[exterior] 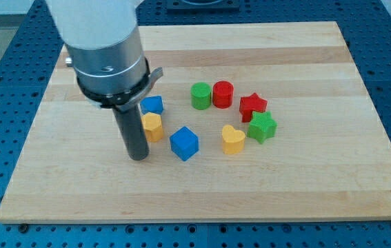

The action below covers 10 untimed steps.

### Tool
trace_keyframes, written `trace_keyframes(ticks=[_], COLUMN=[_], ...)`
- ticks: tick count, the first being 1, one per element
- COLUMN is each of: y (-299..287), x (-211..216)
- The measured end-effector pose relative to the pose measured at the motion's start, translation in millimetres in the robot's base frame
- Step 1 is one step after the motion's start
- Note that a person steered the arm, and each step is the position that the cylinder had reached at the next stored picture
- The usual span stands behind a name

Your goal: Move blue triangle to the top right of the yellow hexagon

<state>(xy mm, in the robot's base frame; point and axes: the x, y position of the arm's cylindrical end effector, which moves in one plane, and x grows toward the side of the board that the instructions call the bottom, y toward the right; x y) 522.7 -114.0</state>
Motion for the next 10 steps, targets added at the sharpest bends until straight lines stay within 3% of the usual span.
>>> trace_keyframes(ticks=[2, 6, 8, 10], y=[-44.8, -53.0, -109.3, -146.9], x=[0.4, -0.6, -1.9, -44.3])
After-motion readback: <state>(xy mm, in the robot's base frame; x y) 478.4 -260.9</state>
